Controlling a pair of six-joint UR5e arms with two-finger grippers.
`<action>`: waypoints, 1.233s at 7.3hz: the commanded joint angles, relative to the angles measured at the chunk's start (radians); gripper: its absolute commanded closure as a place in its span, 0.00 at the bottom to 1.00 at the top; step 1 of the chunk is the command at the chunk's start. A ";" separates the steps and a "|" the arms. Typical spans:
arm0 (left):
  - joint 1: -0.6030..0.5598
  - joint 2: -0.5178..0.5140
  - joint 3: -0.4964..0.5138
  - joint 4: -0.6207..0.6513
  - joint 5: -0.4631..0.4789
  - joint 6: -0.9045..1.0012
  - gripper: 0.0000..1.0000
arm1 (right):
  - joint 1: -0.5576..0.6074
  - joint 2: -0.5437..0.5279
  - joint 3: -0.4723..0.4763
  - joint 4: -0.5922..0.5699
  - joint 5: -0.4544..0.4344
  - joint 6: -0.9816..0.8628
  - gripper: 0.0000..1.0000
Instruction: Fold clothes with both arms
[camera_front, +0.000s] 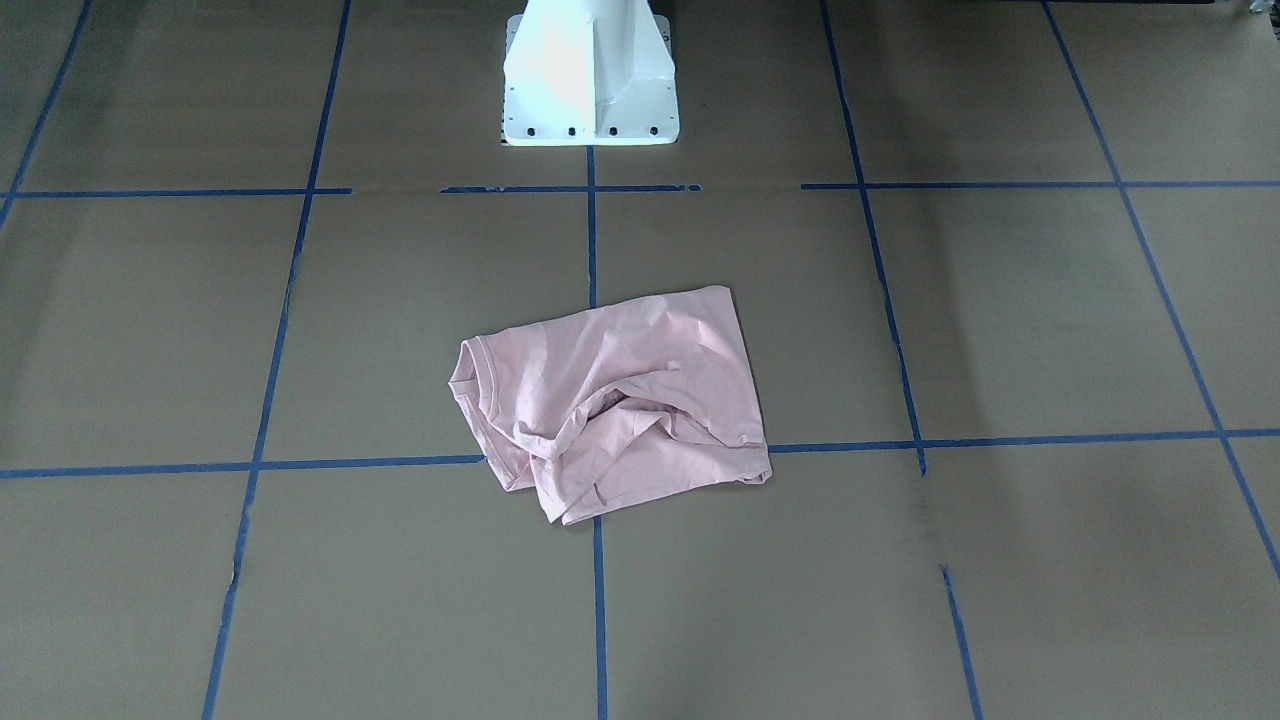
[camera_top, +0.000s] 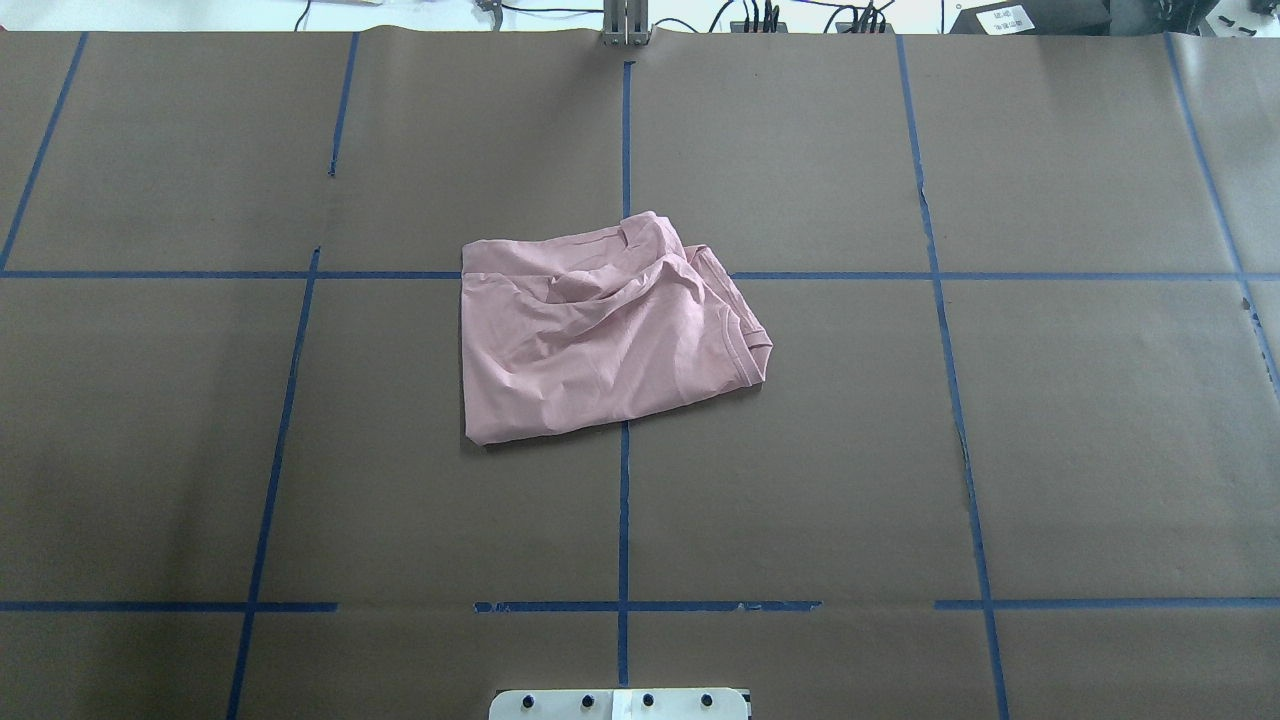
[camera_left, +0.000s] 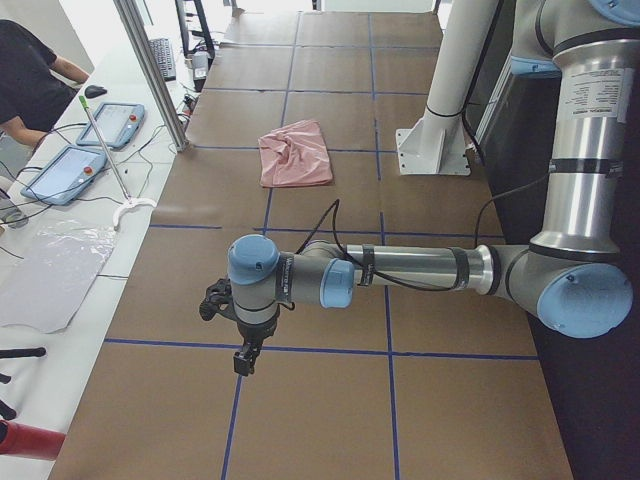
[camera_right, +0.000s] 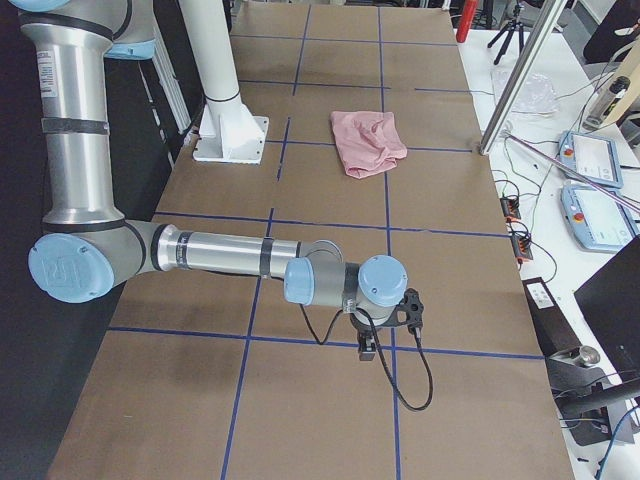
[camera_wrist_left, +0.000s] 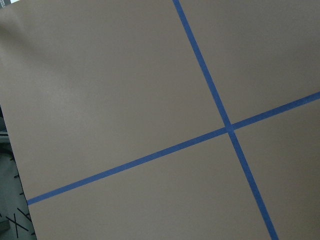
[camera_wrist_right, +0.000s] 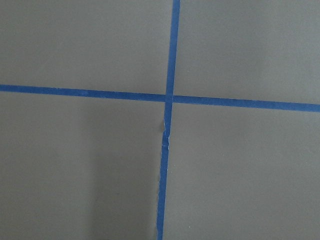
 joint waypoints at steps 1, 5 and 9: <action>0.002 0.001 -0.024 0.062 -0.120 -0.088 0.00 | -0.021 0.000 -0.001 0.053 0.003 0.091 0.00; 0.008 0.001 -0.031 0.036 -0.149 -0.115 0.00 | -0.021 -0.003 0.001 0.053 0.007 0.091 0.00; 0.008 0.001 -0.031 0.028 -0.147 -0.117 0.00 | -0.018 -0.006 0.070 0.044 0.021 0.100 0.00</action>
